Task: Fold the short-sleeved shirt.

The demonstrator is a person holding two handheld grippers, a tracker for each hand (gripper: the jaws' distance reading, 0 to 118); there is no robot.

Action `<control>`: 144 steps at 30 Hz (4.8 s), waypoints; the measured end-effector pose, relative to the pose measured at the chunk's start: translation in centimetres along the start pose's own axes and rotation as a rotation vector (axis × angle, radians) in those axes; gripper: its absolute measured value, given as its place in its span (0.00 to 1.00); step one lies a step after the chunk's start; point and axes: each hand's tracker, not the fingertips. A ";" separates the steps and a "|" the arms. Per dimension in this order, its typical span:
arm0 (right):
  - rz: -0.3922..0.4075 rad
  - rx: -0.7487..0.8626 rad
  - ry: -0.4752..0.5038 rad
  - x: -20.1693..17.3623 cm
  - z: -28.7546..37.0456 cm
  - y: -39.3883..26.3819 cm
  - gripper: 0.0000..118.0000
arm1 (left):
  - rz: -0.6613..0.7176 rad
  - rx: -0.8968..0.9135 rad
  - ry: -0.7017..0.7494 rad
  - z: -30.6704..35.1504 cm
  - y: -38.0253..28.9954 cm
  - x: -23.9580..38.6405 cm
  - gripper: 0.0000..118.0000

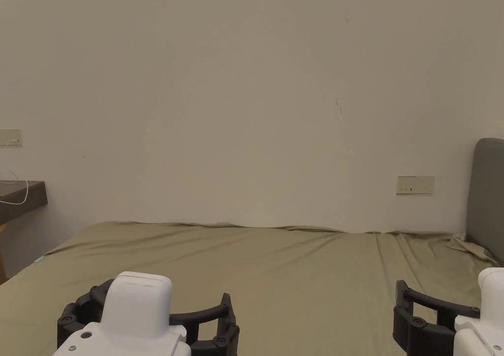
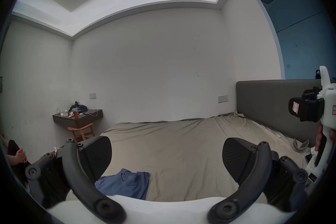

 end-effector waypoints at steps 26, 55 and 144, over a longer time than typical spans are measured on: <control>-0.081 0.060 0.040 0.5 0.3 0.2 1.00 | 0.017 -0.002 0.021 -0.2 0.3 -0.4 1.00; 0.049 -0.070 0.646 -15.3 -2.5 0.2 0.02 | 0.021 -0.182 0.492 7.9 -1.7 -15.6 0.00; 0.071 -0.179 -0.204 13.9 6.3 -0.5 0.02 | 0.384 -0.690 -0.822 -17.1 -13.5 24.2 0.98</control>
